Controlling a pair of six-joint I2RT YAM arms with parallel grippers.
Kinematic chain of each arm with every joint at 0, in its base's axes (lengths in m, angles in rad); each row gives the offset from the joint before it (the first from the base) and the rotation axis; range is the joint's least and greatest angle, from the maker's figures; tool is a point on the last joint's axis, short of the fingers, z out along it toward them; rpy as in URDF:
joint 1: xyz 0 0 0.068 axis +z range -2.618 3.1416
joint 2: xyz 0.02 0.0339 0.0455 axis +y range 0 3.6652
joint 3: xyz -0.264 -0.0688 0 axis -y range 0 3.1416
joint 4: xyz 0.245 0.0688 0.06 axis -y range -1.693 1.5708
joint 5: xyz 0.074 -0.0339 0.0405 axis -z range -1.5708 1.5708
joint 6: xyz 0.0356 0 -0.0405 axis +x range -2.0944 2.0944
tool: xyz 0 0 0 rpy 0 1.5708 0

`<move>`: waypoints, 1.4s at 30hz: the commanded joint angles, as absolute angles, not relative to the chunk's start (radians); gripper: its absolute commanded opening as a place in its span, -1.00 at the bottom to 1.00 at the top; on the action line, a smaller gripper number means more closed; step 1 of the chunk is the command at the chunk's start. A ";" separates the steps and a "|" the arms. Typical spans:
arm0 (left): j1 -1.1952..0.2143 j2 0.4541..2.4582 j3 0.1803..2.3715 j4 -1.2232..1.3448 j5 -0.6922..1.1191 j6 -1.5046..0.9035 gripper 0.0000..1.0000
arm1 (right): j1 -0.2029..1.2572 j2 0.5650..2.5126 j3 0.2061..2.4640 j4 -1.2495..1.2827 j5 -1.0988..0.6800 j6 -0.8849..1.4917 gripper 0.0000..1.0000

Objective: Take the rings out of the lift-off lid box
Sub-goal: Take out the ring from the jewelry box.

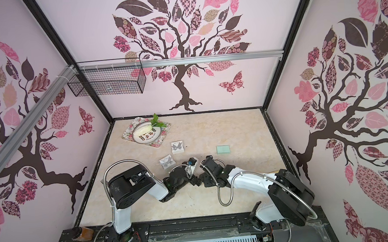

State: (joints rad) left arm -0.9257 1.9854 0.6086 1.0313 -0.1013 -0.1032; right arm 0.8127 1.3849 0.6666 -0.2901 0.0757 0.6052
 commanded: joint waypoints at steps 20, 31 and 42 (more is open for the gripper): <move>-0.928 2.011 0.607 1.018 -0.104 -0.090 0.96 | 0.818 1.416 0.703 -0.294 0.140 0.640 -0.87; -0.928 2.012 0.611 1.008 -0.106 -0.081 0.96 | 0.818 1.358 0.694 -0.310 0.151 0.644 -1.00; -0.928 2.016 0.613 1.004 -0.107 -0.078 0.96 | 0.818 1.326 0.683 -0.312 0.153 0.651 -1.00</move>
